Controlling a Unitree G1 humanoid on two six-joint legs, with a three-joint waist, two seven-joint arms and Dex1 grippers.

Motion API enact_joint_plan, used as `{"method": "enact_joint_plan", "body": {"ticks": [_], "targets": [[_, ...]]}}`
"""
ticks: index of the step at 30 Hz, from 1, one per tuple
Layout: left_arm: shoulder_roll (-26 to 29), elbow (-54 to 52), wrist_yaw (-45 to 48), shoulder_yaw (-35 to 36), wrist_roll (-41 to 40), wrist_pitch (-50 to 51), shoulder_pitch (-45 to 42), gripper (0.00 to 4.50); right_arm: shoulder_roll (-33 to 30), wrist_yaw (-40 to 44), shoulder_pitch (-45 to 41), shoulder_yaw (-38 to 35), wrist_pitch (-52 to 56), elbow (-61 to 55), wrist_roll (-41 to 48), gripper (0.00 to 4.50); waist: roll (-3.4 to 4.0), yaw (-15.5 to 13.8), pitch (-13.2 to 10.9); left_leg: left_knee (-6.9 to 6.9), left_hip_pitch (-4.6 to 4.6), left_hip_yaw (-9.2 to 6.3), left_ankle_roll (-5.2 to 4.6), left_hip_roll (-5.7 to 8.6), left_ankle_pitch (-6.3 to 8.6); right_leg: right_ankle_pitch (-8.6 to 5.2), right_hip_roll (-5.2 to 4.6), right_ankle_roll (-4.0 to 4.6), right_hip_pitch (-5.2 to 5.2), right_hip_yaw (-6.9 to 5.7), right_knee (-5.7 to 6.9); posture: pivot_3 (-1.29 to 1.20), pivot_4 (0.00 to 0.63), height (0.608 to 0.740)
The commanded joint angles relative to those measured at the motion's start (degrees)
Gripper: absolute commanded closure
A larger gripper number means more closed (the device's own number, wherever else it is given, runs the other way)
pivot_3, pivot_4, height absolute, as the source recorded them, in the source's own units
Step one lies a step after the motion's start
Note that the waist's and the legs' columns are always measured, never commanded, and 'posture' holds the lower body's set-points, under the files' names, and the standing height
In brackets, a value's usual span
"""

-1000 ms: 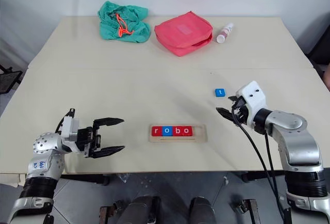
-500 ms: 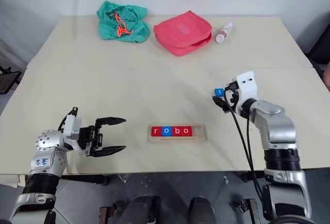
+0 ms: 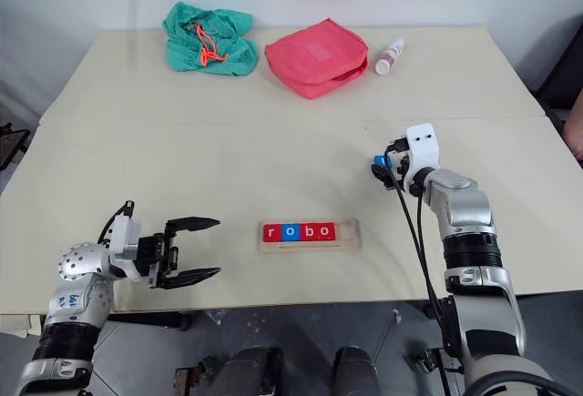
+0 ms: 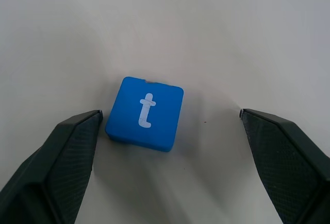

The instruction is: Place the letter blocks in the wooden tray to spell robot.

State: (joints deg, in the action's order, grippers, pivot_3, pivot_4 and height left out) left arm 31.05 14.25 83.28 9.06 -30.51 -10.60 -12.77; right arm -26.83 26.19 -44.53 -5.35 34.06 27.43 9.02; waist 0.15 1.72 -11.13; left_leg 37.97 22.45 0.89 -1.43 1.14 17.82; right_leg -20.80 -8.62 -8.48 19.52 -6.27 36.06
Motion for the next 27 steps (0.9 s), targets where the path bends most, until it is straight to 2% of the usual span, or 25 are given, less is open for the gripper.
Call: {"method": "enact_joint_plan", "body": {"ticks": [1,6,10,15,20,27], "targets": [[0.5,-2.2,-0.5,1.3,-1.2,-0.3,0.9,0.0,0.8,-0.6,0.1,-0.1,-0.1,0.0,-0.1,0.05,0.0,0.0,0.0,0.0,-0.01,0.0,0.0,0.0,0.0,0.0,0.0,0.0,-0.01,0.0,0.0,0.0,0.15,0.74],[0.5,-2.6,-0.6,1.2,-1.4,-0.3,1.1,0.0,1.7,-1.3,0.4,-0.2,-0.4,0.0,-0.1,0.05,0.0,0.0,0.0,0.02,-0.01,0.01,0.0,0.0,0.0,0.0,0.0,0.0,-0.01,0.01,0.0,0.0,0.15,0.74],[0.6,-1.9,0.0,1.2,-1.6,-0.3,0.6,0.0,3.0,-3.0,0.9,-0.4,0.1,-1.0,-0.1,1.2,-0.01,0.0,0.0,0.02,-0.04,0.01,0.0,-0.01,0.0,0.0,0.01,0.0,-0.03,0.01,0.01,0.0,0.15,0.74],[1.0,-0.7,1.2,1.6,-2.0,-0.5,0.2,0.0,3.8,-4.3,2.0,-1.1,0.6,-3.9,0.5,2.94,-0.01,0.0,0.0,0.02,-0.04,0.01,0.0,-0.01,0.0,0.0,0.01,0.0,-0.03,0.03,0.02,0.0,0.15,0.74],[1.4,0.7,1.6,2.7,-1.8,-1.4,-0.2,0.0,4.2,-5.6,3.7,-2.9,2.4,-10.5,2.1,3.04,0.0,-0.1,0.0,0.03,-0.03,0.0,0.0,0.0,0.0,0.0,0.0,0.0,-0.02,0.05,0.02,0.0,0.15,0.74],[0.3,2.8,1.7,4.5,-2.1,-4.6,-0.2,0.0,2.9,-5.0,13.9,-5.7,10.6,-32.6,7.1,3.04,0.0,-0.3,0.0,-0.01,-0.01,-0.02,0.0,0.01,0.0,0.0,0.0,0.0,0.01,0.04,0.02,0.0,0.15,0.74]]}}
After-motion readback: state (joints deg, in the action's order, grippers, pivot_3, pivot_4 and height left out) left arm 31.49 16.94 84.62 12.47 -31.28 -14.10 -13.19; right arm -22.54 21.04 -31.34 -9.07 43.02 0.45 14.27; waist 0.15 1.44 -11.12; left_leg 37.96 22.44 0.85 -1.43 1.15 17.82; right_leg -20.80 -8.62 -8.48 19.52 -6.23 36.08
